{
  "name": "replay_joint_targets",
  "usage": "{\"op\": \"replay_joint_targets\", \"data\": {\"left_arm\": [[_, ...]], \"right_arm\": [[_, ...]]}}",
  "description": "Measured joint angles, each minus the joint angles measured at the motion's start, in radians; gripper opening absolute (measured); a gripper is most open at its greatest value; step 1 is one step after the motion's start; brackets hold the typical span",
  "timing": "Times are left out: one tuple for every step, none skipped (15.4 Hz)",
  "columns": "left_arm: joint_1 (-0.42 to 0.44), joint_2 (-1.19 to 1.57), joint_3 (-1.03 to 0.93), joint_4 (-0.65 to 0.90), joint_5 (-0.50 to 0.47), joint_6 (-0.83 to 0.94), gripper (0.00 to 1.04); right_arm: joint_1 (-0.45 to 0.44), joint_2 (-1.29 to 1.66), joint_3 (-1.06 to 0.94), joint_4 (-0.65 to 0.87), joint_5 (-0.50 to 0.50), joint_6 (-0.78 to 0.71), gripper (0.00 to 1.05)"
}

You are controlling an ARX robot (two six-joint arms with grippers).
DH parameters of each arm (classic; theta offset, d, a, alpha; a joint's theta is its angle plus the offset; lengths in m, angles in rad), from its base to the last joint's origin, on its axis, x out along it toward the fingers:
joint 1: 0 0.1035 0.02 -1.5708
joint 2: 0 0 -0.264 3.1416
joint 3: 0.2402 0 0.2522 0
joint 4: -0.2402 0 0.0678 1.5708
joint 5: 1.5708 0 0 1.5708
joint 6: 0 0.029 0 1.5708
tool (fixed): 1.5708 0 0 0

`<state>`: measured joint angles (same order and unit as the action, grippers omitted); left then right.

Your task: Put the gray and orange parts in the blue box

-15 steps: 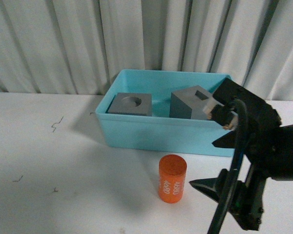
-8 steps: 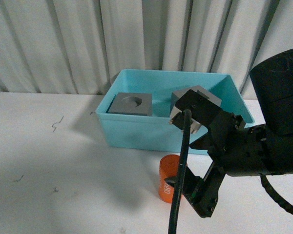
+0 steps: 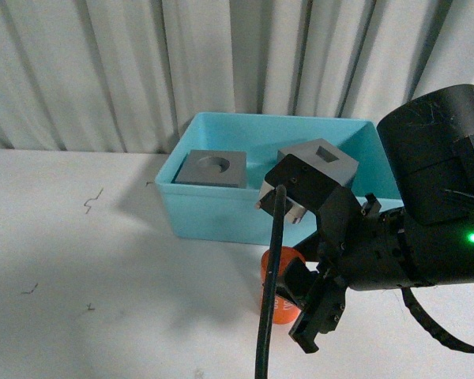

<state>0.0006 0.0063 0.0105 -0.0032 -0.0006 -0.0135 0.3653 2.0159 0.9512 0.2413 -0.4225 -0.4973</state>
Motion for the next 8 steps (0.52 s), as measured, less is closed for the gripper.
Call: {"op": "replay_joint_targets", "data": {"left_arm": [[0.000,0.000,0.000,0.000,0.000,0.000,0.98],[0.000,0.000,0.000,0.000,0.000,0.000,0.98],[0.000,0.000,0.000,0.000,0.000,0.000,0.98],[0.000,0.000,0.000,0.000,0.000,0.000,0.98],[0.000,0.000,0.000,0.000,0.000,0.000,0.98],[0.000,0.000,0.000,0.000,0.000,0.000,0.98],[0.000,0.000,0.000,0.000,0.001,0.000,0.98],[0.000,0.000,0.000,0.000,0.000,0.000,0.98]], "right_arm": [[-0.001,-0.023,-0.028,0.032,0.004,0.014,0.47],[-0.010,-0.079,-0.067,0.080,0.005,0.060,0.47],[-0.029,-0.171,-0.097,0.130,0.005,0.124,0.47],[-0.057,-0.267,-0.103,0.179,0.012,0.193,0.47],[-0.100,-0.363,-0.088,0.200,0.045,0.260,0.47],[-0.140,-0.380,-0.051,0.237,0.093,0.292,0.47],[-0.172,-0.300,0.003,0.269,0.150,0.326,0.47],[-0.174,-0.208,0.035,0.264,0.176,0.361,0.47]]}}
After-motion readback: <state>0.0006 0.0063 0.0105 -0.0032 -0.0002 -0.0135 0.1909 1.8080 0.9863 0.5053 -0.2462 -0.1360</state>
